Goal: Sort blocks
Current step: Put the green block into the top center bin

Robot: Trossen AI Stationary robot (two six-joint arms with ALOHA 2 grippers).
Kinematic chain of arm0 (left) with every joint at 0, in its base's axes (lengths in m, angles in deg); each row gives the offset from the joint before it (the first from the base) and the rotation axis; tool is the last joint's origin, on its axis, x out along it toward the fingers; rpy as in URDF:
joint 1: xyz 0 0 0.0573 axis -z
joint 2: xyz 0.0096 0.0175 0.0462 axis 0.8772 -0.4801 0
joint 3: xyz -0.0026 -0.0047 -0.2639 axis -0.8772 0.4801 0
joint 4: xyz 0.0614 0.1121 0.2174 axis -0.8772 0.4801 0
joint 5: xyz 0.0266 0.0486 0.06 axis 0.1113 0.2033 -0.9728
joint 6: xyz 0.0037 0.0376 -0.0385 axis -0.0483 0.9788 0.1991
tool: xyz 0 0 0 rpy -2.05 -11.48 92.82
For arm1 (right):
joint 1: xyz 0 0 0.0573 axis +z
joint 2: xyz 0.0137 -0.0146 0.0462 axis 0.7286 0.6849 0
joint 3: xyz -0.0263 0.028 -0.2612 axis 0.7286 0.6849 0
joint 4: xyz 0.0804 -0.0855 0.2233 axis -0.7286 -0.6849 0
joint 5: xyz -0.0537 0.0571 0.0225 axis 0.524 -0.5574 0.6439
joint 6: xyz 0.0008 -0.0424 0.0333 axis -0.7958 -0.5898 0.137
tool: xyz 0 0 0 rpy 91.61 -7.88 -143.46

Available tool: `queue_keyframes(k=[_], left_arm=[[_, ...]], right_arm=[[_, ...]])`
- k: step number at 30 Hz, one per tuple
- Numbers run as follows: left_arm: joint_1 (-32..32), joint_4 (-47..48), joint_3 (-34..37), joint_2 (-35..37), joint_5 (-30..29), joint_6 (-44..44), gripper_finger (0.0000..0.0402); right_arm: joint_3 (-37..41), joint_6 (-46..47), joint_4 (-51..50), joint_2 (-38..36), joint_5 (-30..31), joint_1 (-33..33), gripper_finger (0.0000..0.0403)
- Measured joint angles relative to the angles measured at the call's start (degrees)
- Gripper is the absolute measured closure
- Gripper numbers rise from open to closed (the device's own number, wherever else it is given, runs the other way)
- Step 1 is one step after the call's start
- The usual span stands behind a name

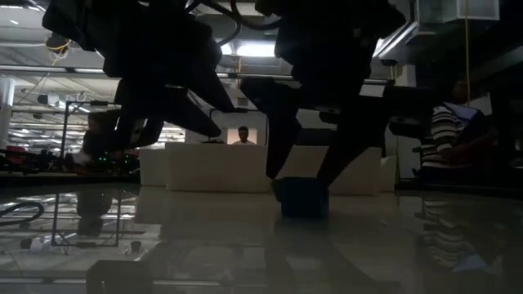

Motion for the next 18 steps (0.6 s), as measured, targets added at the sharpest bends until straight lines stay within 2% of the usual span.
queue_keyframes(k=[3, 14, 18], left_arm=[[0.0, -0.1, 0.0, 0.0, 0.0, 0.0, 0.0316], [0.0, -0.3, 0.0, 0.0, 0.0, 0.1, 0.0316], [0.0, -0.2, 0.0, 0.0, 0.0, 0.2, 0.0316]], right_arm=[[0.0, 0.0, -0.9, 0.1, -2.2, -0.5, 0.0166], [0.0, 0.0, -0.8, 1.2, -2.3, -0.5, 0.0167], [0.0, 0.0, -1.0, 1.2, -2.3, -0.5, 0.0185]])
